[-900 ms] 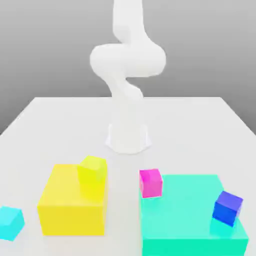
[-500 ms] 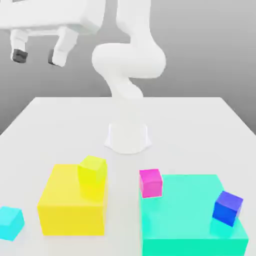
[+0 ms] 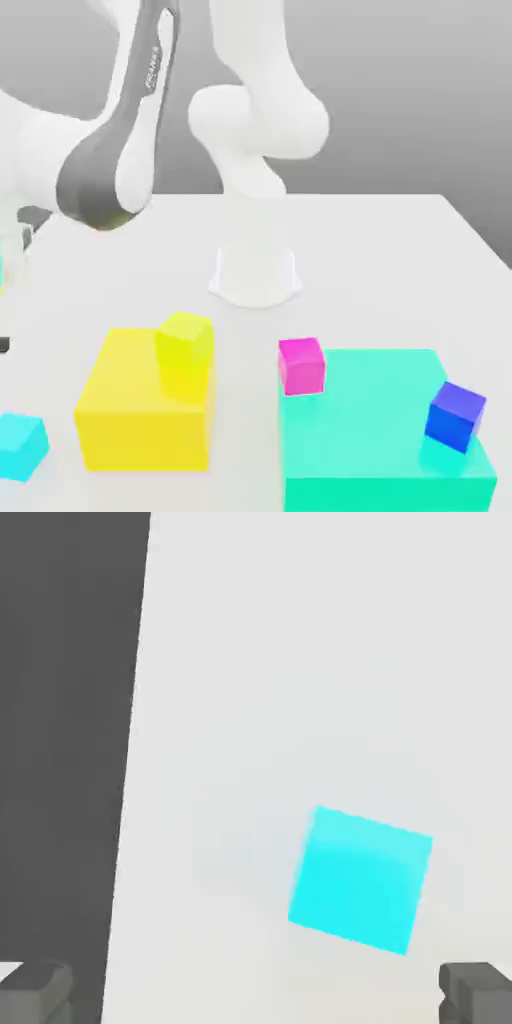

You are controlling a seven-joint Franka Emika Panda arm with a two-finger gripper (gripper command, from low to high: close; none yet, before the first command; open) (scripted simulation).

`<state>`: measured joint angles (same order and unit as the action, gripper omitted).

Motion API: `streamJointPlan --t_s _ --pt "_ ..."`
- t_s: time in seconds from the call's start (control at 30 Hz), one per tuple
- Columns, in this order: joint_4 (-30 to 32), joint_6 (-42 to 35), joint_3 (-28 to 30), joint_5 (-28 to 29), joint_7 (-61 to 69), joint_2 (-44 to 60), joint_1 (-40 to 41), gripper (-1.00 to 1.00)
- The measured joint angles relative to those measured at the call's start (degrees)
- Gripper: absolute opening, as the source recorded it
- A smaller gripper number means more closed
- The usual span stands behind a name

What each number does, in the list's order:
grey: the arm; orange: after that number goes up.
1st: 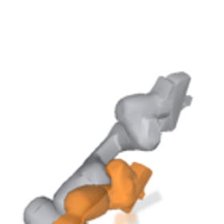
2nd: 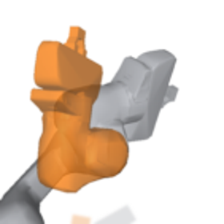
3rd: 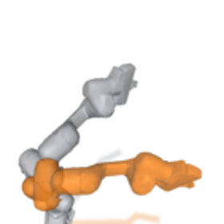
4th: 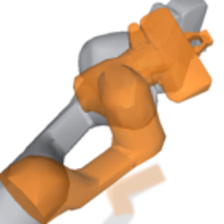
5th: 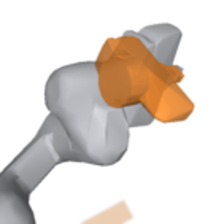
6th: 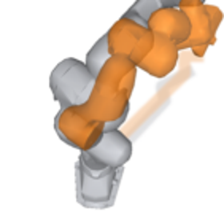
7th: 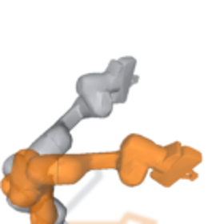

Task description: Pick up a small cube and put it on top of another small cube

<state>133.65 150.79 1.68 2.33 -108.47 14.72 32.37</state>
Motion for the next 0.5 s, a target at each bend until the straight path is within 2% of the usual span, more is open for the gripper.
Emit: streamJointPlan --t_s 0.07,0.17,0.2,0.4,0.5 --pt "-0.1 1.9 -0.1 -2.7 -1.1 3.8 1.3 0.00" --pt "-1.1 6.6 -0.3 -3.9 -1.1 10.1 1.8 0.00" --pt "-1.5 8.1 -0.3 -4.0 -1.1 12.0 1.9 -1.00" --pt "-1.7 9.1 -0.4 -4.0 -1.1 13.0 1.9 -1.00" --pt "-1.0 6.1 -0.2 -4.0 -1.2 9.3 1.8 -1.00"
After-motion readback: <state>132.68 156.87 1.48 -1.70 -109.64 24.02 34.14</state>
